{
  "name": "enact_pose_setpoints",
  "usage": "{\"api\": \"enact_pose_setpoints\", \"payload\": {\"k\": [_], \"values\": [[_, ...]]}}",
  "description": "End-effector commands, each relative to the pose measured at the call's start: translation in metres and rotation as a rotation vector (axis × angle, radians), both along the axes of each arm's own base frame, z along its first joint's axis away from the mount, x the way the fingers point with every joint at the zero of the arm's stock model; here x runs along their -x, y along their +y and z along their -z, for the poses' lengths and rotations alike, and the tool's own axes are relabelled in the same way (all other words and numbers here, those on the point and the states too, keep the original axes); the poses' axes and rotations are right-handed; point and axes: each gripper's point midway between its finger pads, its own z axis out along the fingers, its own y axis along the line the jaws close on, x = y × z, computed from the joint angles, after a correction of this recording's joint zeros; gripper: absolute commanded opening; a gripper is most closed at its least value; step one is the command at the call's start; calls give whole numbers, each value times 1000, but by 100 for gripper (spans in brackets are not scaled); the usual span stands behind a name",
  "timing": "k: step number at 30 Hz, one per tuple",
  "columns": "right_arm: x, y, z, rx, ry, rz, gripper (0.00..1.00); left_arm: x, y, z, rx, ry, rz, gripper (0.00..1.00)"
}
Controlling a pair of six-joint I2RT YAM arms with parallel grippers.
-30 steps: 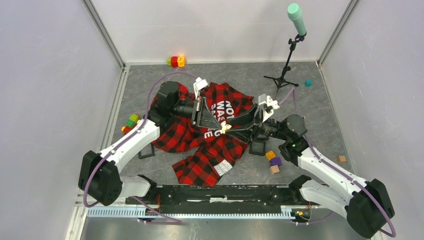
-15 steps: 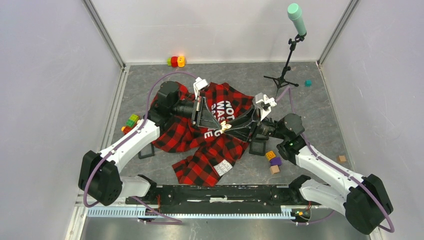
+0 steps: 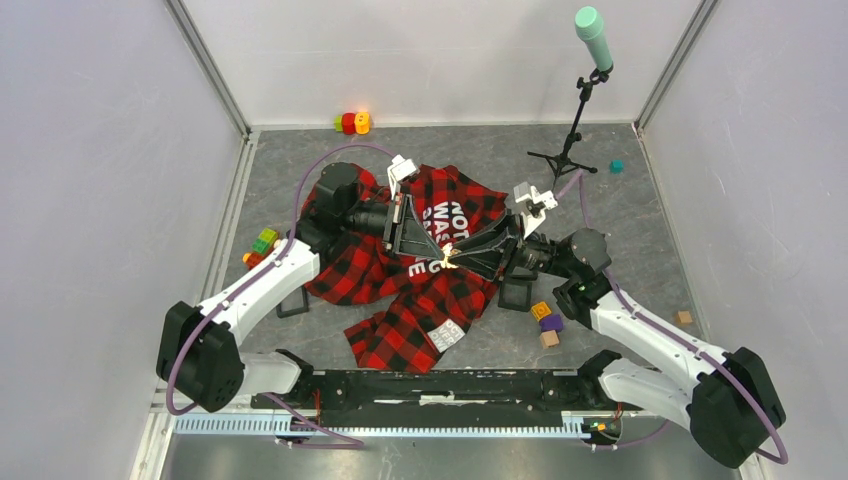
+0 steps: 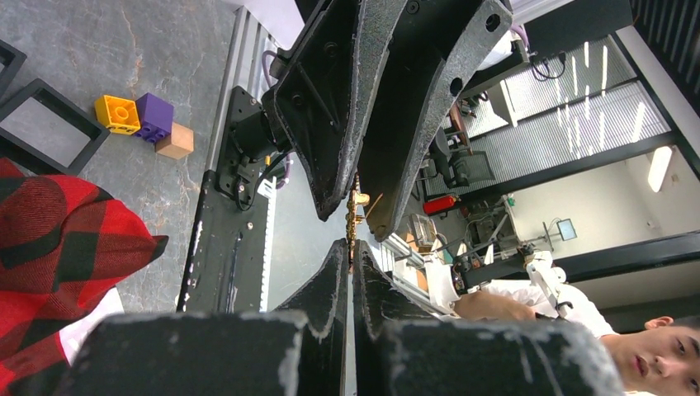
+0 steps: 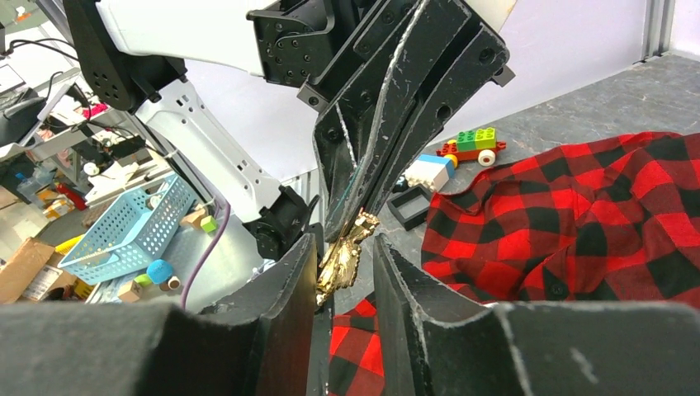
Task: Remove the brooch from the garment
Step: Close the brooch.
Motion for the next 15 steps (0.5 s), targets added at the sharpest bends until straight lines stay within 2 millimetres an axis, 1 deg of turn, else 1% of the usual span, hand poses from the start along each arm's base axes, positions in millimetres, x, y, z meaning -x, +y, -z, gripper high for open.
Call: {"api": "enact_pose_setpoints", "payload": {"k": [1,5,11,15], "values": [[-2,1,-21,-60,-10,6,36,8,3,-18,44,-74,28,2],[-1,2,-19,-56,-3,-4,38,8,3,-18,44,-77,30,2],[-3,4,-14,-40,16,-8,33,9,4,-20,48,-84,33,2],[-8,5,-9,-15,34,6,29,10,4,-21,50,-88,35,2]]}}
